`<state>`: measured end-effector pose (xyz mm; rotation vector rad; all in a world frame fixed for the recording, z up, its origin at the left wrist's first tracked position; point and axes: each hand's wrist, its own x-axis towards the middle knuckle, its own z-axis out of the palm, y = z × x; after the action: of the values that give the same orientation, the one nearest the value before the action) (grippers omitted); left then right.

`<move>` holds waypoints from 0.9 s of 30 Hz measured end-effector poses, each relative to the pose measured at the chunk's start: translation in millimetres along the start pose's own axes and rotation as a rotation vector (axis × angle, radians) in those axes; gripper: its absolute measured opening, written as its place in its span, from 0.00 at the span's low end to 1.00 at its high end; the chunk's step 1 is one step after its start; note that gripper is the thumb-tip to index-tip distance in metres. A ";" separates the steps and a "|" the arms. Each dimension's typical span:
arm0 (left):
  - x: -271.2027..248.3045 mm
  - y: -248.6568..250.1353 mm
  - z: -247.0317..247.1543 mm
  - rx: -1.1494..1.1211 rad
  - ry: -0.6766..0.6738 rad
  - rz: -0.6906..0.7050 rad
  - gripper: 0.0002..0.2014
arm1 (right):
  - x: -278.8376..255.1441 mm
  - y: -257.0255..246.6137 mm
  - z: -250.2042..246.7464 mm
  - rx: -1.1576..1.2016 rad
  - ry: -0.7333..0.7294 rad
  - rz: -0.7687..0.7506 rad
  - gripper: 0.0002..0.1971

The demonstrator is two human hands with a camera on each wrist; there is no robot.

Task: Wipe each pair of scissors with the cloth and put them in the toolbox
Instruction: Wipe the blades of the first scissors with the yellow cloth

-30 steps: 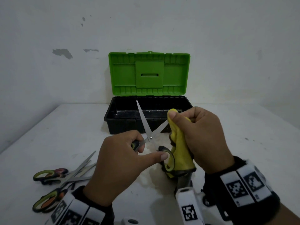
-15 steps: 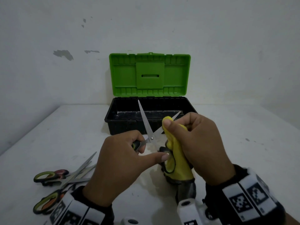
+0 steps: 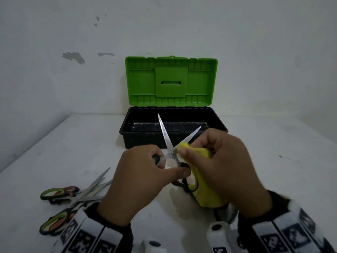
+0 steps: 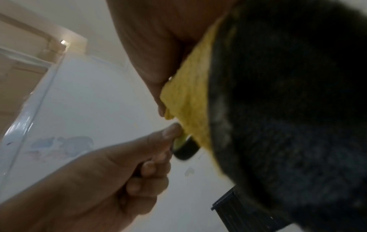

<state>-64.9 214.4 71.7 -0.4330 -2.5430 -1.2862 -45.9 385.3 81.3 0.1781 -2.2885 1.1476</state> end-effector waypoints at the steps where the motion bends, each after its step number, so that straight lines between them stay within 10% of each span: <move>1: 0.3 1.5 1.0 0.013 -0.004 0.003 0.24 | -2.4 1.3 4.7 -0.028 -0.028 -0.028 0.13; 27: -3.2 -0.3 -2.7 -0.018 -0.042 0.010 0.28 | 20.7 23.9 -9.9 0.070 0.144 0.186 0.15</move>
<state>-61.8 211.6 72.0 -0.4810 -2.5622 -1.3112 -67.4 410.6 80.6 -0.0910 -2.1742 1.2907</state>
